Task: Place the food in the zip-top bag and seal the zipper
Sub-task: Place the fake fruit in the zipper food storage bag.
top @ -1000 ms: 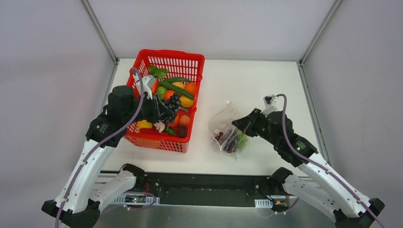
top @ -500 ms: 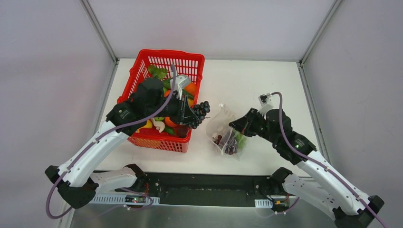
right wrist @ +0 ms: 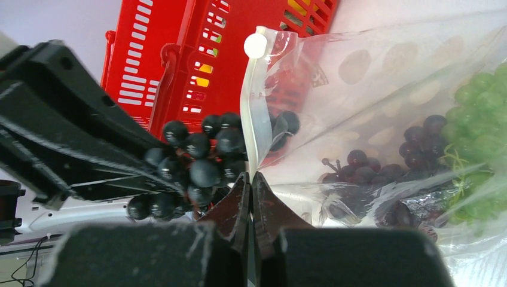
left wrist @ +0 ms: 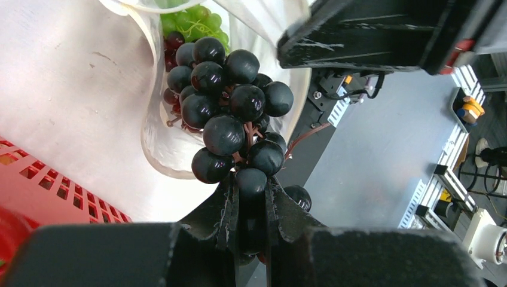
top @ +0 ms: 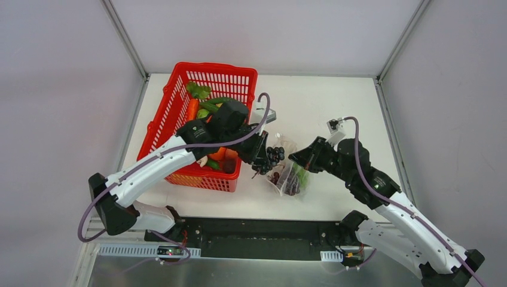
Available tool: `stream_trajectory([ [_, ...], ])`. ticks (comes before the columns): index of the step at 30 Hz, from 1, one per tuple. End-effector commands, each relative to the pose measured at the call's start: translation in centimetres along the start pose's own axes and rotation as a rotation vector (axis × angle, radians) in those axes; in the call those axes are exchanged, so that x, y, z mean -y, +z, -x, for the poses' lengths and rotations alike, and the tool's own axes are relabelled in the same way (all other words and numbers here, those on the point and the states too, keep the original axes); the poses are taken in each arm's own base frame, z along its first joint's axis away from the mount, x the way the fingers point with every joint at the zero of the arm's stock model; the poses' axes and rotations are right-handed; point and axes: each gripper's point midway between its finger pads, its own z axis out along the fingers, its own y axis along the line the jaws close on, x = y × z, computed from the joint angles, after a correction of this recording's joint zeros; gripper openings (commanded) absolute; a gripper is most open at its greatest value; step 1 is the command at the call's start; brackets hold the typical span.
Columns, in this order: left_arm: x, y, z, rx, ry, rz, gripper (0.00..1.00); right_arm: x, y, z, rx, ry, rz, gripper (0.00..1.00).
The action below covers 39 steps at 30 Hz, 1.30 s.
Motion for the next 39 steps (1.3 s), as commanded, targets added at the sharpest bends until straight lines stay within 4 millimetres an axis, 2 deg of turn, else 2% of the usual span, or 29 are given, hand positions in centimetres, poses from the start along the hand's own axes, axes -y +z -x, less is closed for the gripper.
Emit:
stream_trajectory([
  [1,1.0,0.8,1.3,0.002,0.041,-0.026,0.00,-2.2,-1.1,1.5,0.050,-0.014,0.078,0.00],
  [7,1.2,3.5,1.7,-0.018,0.025,-0.022,0.00,-2.7,-1.3,1.6,0.055,-0.017,0.101,0.00],
  [9,0.8,4.1,1.9,-0.017,0.008,-0.004,0.00,-2.8,-1.3,1.5,0.047,-0.016,0.107,0.00],
  [13,-1.2,5.5,2.7,0.025,-0.037,0.091,0.00,-3.3,-1.5,1.3,0.038,-0.011,0.132,0.00],
  [20,-1.0,8.2,4.1,0.109,-0.080,0.037,0.00,-3.6,-1.5,1.2,0.030,0.009,0.150,0.00],
  [24,-1.6,9.0,4.0,0.111,-0.088,0.053,0.00,-3.4,-1.5,1.4,0.048,0.042,0.142,0.00],
  [25,-1.9,9.1,4.0,0.115,-0.090,0.064,0.02,-3.4,-1.5,1.5,0.058,0.054,0.144,0.00],
  [29,-2.8,9.9,3.5,0.125,-0.099,0.085,0.21,-2.6,-1.6,2.7,0.144,0.142,0.112,0.00],
  [31,-3.0,9.9,3.4,0.130,-0.098,0.087,0.41,-2.1,-1.7,3.4,0.188,0.181,0.094,0.00],
  [33,-2.4,9.8,3.5,0.130,-0.087,0.062,0.52,-1.7,-1.7,3.8,0.219,0.207,0.071,0.00],
  [37,-1.1,8.9,4.2,0.136,-0.051,0.026,0.65,-0.9,-1.6,3.9,0.235,0.221,0.039,0.00],
  [39,-0.5,8.1,4.5,0.140,-0.032,0.011,0.66,-0.5,-1.5,3.9,0.242,0.226,0.028,0.00],
])
